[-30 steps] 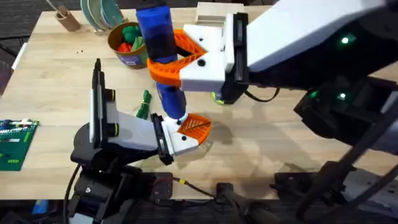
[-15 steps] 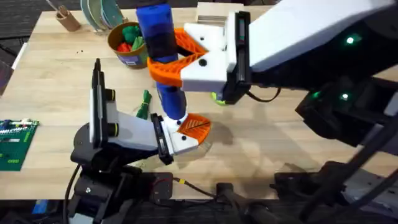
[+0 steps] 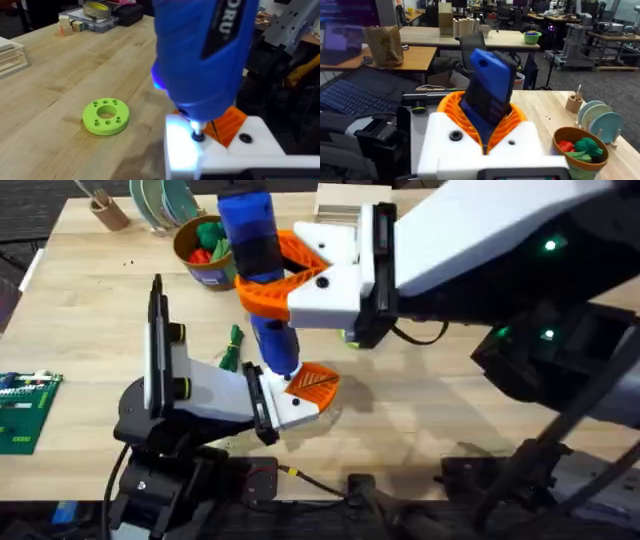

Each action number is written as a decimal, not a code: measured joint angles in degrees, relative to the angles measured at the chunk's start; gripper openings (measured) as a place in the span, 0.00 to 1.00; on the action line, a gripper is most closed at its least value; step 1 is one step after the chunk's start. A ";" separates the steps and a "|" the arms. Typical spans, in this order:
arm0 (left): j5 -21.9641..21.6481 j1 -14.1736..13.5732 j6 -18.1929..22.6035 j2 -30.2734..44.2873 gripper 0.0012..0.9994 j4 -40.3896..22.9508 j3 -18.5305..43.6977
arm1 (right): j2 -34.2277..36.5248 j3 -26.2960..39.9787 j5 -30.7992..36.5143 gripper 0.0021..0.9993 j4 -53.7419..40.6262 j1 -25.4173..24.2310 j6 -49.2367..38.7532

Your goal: Pick up the gripper from the table and insert it into the empty holder that is missing its gripper. Then pick up a screw, insert it into the mounting hole, and use the screwdriver to tighten it. Finally, clean up the table by picking up the vegetable and placing it into the bucket.

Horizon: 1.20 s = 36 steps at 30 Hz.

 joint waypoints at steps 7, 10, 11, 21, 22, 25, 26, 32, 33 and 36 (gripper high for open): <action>-0.02 0.00 -0.44 0.01 0.00 -0.02 0.00 | 0.00 0.00 -0.02 0.03 -0.39 0.00 -0.01; 0.00 0.00 -0.42 0.02 0.00 -0.02 -0.02 | 0.00 0.00 0.04 0.03 -0.61 -0.02 -0.01; 0.02 0.00 -0.42 0.02 0.00 -0.02 0.00 | 0.00 0.00 0.04 0.03 -0.63 0.00 0.00; 0.09 -0.04 -0.61 0.00 0.00 0.00 0.00 | -0.04 -0.09 -0.22 0.03 2.08 0.00 -0.01; 0.09 -0.04 -0.61 0.01 0.00 0.00 0.00 | -0.22 -0.15 -0.21 0.03 3.80 -0.01 -0.01; 0.09 -0.04 -0.61 0.01 0.00 0.00 0.00 | -2.73 -0.15 -0.23 0.03 7.09 -0.58 -0.02; 0.09 -0.04 -0.61 0.02 0.00 0.00 0.00 | -4.06 -0.15 -0.30 0.03 7.46 -1.01 -0.03; 0.09 -0.04 -0.61 0.02 0.00 0.00 0.00 | -8.68 -0.15 -0.41 0.03 5.52 -5.02 -0.72; 0.09 -0.04 -0.61 0.02 0.00 0.00 0.00 | -8.61 -0.15 -0.33 0.03 3.43 -5.73 -1.42; 0.09 -0.04 -0.59 0.00 0.00 0.00 0.00 | -7.99 -0.15 2.28 0.03 -6.57 -8.34 -5.48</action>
